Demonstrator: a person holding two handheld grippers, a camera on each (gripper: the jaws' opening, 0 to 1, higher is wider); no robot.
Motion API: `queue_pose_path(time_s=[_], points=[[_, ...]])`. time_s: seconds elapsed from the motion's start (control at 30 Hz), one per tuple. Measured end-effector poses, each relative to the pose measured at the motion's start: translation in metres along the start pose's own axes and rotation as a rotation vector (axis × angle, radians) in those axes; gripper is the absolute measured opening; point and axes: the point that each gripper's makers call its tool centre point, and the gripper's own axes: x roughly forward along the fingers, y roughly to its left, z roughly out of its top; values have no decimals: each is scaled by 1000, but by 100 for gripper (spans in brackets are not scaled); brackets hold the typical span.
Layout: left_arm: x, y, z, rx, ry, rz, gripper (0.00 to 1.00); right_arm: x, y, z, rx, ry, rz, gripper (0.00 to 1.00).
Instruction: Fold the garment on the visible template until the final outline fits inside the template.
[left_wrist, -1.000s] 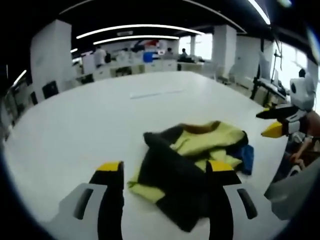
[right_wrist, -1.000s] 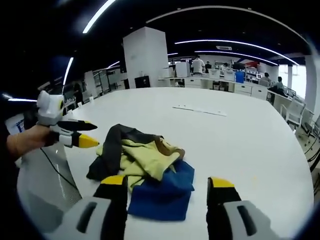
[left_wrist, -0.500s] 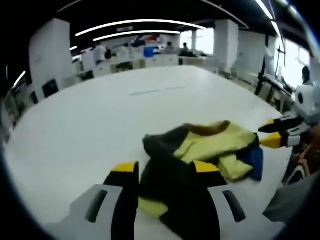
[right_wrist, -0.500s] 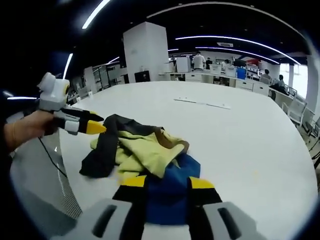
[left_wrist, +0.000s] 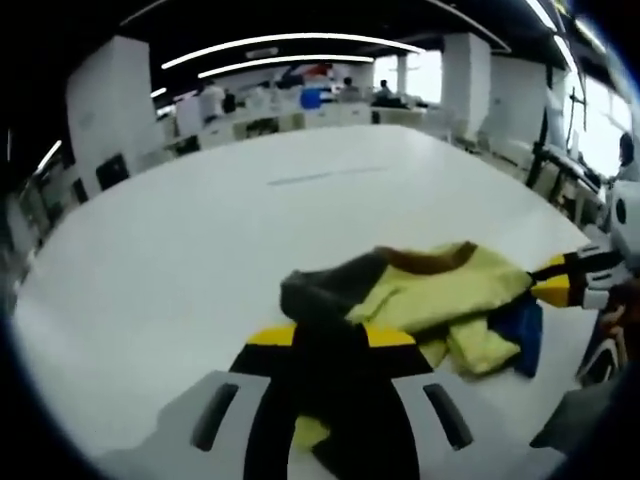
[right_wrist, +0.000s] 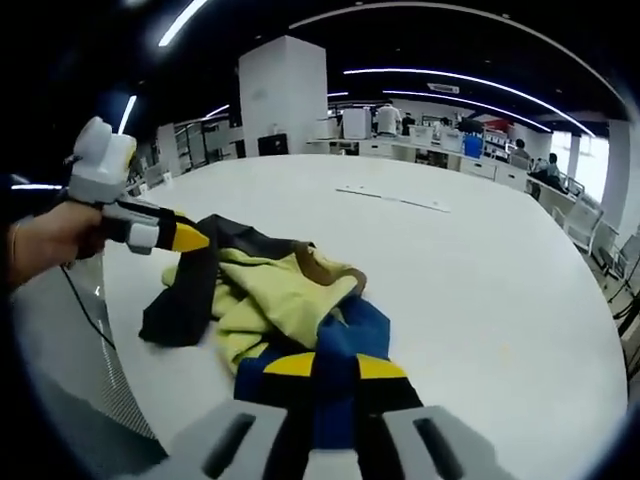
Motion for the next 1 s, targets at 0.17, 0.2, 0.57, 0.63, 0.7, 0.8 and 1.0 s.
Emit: queue_pose_path(time_s=[0.17, 0.2, 0.57, 0.63, 0.7, 0.8, 1.0], points=[[8, 8, -5, 13, 16, 16, 7, 1, -1, -3, -30, 12, -5, 3], [8, 9, -6, 6, 19, 11, 5, 1, -1, -3, -31, 11, -7, 3], [-12, 22, 8, -2, -20, 8, 0, -11, -15, 15, -92, -43, -68, 0], [-17, 24, 15, -14, -42, -8, 0, -11, -19, 19, -103, -47, -68, 0], [-21, 26, 22, -37, -57, -20, 0, -13, -24, 25, -104, -57, -78, 0], [-28, 32, 31, -46, -76, -21, 0, -15, -32, 37, -110, -84, -91, 0], [-34, 37, 47, -99, -100, -72, 0, -15, -52, 56, -134, -106, -118, 0]])
